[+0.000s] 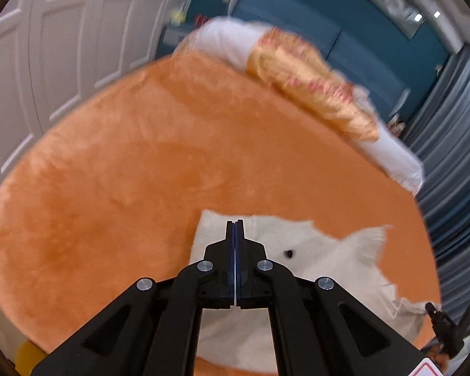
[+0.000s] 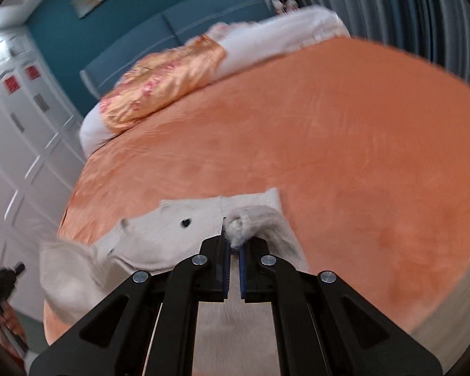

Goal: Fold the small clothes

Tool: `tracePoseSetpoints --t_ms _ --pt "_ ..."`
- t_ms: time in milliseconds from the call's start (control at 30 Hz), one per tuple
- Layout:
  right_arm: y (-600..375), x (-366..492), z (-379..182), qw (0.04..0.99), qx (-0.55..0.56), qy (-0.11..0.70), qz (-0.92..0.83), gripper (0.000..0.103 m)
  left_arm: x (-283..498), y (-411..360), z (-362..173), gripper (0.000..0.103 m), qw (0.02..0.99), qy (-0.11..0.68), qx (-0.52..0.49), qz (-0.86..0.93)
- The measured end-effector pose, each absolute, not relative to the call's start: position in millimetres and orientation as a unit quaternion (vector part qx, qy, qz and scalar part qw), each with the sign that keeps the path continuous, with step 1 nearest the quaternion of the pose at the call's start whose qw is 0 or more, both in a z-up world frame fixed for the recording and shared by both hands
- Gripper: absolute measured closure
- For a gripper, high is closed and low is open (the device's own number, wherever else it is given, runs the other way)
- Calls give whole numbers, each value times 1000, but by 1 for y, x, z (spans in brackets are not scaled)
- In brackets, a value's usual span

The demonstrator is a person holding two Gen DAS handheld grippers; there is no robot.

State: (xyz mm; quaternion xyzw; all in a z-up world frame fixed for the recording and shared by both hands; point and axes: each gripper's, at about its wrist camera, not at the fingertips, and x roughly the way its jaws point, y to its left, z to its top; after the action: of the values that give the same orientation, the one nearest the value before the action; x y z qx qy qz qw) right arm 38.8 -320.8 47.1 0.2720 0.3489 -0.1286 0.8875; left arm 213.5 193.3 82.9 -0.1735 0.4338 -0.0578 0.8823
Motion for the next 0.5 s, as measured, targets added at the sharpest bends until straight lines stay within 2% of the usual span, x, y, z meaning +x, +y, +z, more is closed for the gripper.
tracePoseSetpoints --t_ms 167,200,233,300,367,500 --pt "-306 56 39 890 229 373 -126 100 216 174 56 101 852 470 -188 -133" --pt "-304 55 40 892 220 374 -123 100 218 168 53 93 845 478 -186 -152" --pt "-301 49 42 893 215 375 -121 100 222 162 50 73 838 488 -184 -162" --pt "-296 42 42 893 215 378 -116 100 238 150 39 55 824 507 -186 -173" --pt "-295 39 42 892 222 377 -111 99 254 139 29 54 814 517 -184 -191" --pt "-292 31 43 887 243 377 -109 99 289 90 3 54 782 562 -117 -243"
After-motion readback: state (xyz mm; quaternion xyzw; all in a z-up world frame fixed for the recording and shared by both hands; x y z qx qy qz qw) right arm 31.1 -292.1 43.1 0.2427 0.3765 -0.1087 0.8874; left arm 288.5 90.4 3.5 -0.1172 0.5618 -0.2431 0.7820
